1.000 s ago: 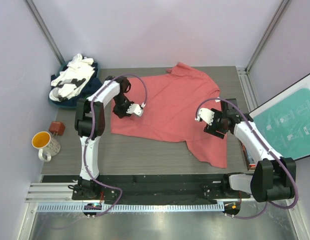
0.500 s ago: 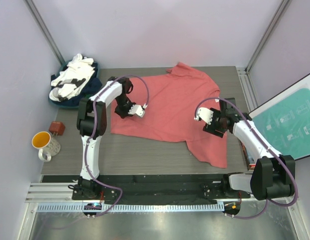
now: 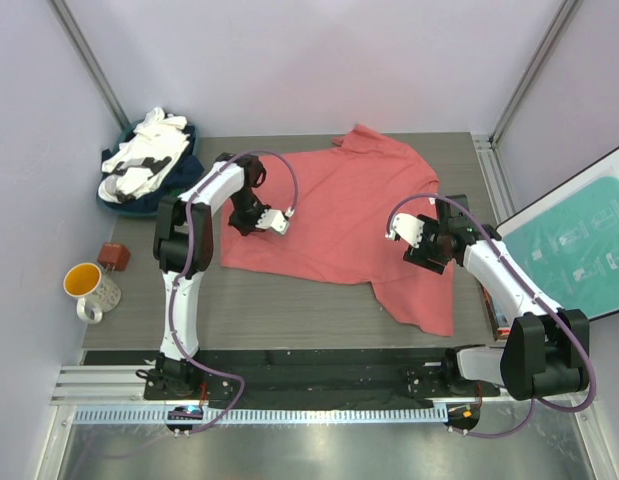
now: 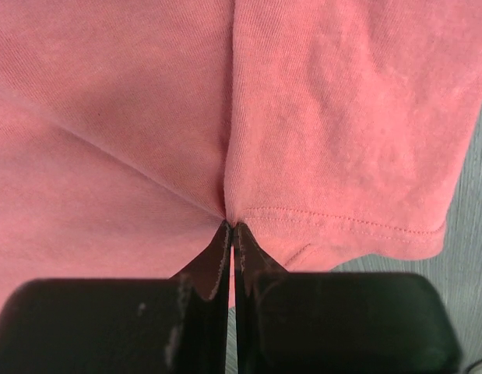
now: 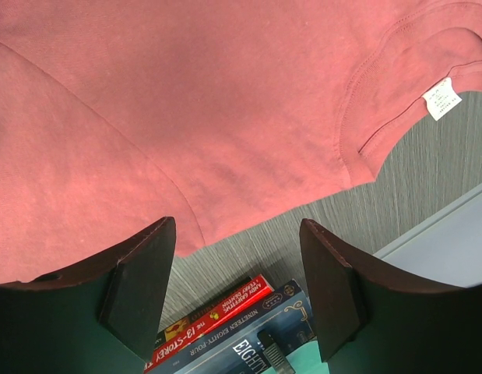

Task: Fold and stack the t-shirts
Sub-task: Flatten out the tshirt

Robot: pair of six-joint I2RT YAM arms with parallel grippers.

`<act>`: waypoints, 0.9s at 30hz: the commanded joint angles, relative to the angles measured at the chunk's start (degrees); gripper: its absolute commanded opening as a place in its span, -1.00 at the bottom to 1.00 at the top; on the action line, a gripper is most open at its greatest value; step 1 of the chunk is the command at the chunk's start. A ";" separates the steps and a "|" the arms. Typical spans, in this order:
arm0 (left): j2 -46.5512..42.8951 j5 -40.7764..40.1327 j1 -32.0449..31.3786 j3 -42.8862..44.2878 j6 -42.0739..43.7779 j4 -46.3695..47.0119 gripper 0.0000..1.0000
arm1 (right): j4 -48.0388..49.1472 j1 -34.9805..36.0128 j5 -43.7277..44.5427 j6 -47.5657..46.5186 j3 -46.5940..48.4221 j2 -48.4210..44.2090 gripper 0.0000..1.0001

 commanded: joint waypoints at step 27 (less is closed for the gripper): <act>-7.06 -3.60 -0.78 2.93 -3.08 -4.72 -0.99 | 2.28 0.80 0.74 0.53 1.72 0.94 0.41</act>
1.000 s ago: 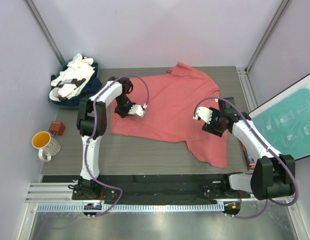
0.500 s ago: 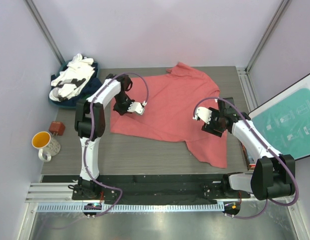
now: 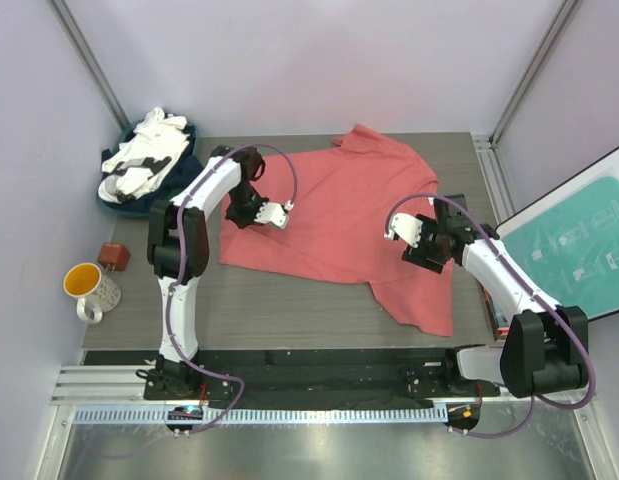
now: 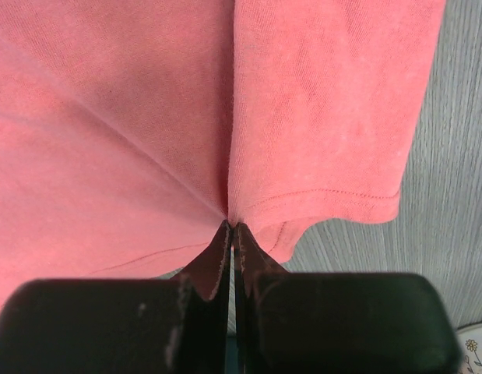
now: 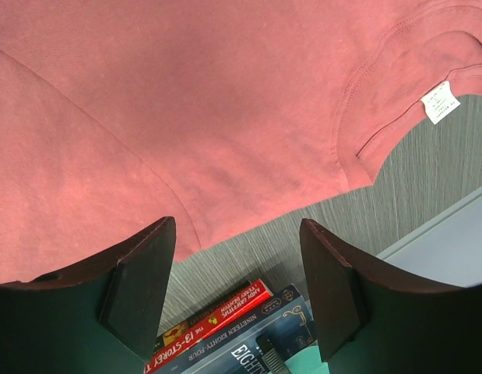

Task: Fold and stack the t-shirts
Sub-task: Flatten out the tshirt

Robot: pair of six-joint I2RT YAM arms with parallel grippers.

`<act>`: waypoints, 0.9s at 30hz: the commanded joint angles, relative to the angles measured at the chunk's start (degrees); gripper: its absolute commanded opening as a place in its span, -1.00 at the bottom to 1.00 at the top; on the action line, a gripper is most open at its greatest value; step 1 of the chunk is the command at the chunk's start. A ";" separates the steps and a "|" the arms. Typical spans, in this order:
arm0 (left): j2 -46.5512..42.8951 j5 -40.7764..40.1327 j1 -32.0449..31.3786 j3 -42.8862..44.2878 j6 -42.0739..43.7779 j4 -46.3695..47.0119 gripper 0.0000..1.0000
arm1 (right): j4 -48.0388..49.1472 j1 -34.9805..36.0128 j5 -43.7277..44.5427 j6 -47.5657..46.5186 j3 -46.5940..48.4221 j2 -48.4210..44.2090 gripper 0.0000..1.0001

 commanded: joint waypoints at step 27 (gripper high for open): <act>1.11 -1.57 -2.56 0.30 -1.82 -3.68 -0.24 | 2.70 0.36 1.12 0.90 1.72 1.21 0.41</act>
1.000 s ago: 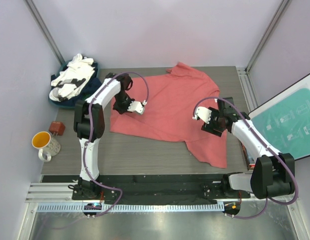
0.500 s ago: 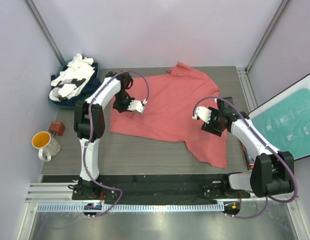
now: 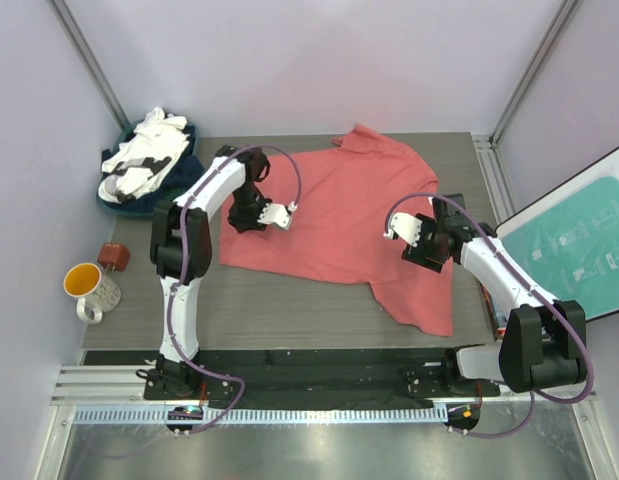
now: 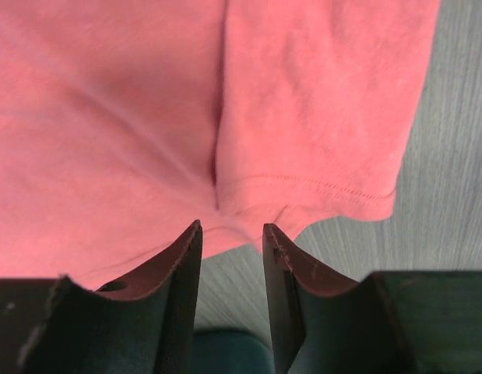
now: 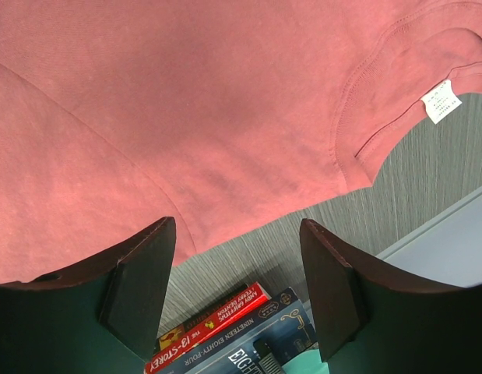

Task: Fold and stack the t-shirts
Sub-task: Flatten out the tshirt

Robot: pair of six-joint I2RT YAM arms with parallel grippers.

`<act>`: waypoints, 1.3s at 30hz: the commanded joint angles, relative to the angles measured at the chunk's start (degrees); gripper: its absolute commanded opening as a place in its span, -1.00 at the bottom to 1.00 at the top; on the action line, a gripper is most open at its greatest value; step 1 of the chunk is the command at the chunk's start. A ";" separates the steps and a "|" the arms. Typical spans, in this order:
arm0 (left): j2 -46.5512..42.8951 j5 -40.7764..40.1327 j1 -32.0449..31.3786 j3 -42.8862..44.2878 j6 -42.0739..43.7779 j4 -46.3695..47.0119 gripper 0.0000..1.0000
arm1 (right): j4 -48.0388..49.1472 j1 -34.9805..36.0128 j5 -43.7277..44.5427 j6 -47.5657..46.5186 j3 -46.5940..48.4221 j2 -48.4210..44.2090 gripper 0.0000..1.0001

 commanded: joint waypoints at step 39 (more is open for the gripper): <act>5.68 -1.25 -1.40 3.51 -0.71 -7.71 -0.61 | 3.24 0.36 1.32 1.03 2.42 0.96 0.41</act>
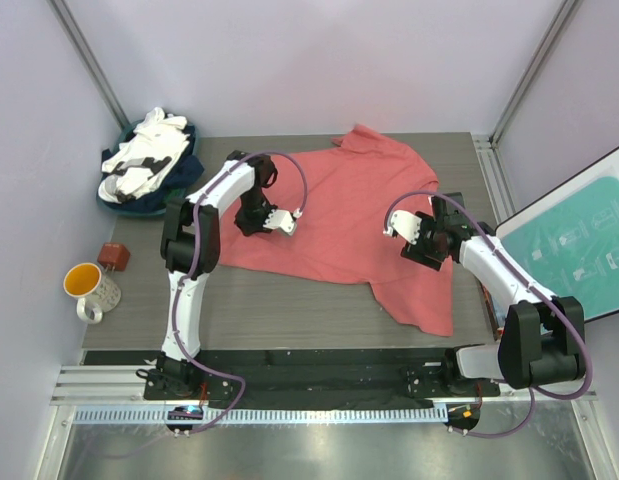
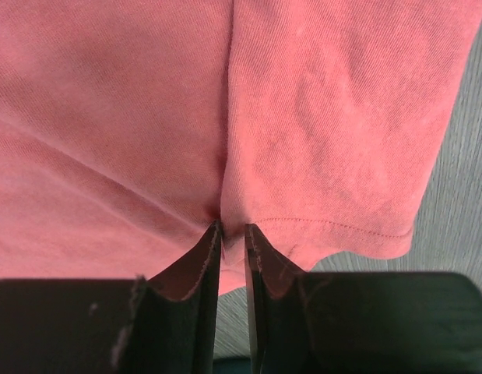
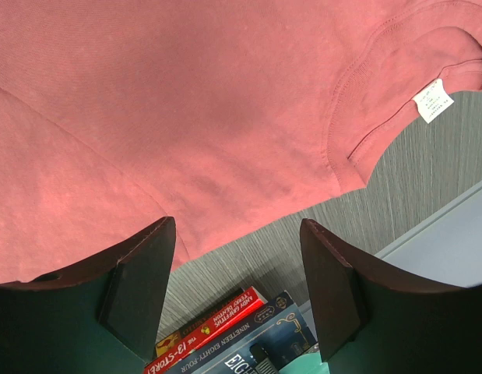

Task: Fold and stack the t-shirts
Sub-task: Flatten out the tshirt, then grap the side of the flattened tshirt closest away from the robot with both arms

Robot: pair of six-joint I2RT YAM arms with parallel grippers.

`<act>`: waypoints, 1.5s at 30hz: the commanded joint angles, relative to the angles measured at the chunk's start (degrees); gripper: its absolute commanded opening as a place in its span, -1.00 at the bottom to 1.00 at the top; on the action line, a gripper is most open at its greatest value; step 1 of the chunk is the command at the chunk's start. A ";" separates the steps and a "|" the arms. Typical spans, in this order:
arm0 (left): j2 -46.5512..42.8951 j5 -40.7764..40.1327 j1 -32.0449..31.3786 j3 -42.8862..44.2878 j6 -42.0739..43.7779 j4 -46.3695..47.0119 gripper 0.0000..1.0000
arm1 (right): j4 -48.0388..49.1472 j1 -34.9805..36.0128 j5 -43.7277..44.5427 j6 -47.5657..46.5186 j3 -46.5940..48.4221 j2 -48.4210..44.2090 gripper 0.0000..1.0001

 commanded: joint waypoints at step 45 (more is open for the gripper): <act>-13.93 -4.04 -2.36 2.33 -12.53 -11.82 -1.00 | -30.60 0.53 -1.16 -20.44 -2.67 -7.27 0.71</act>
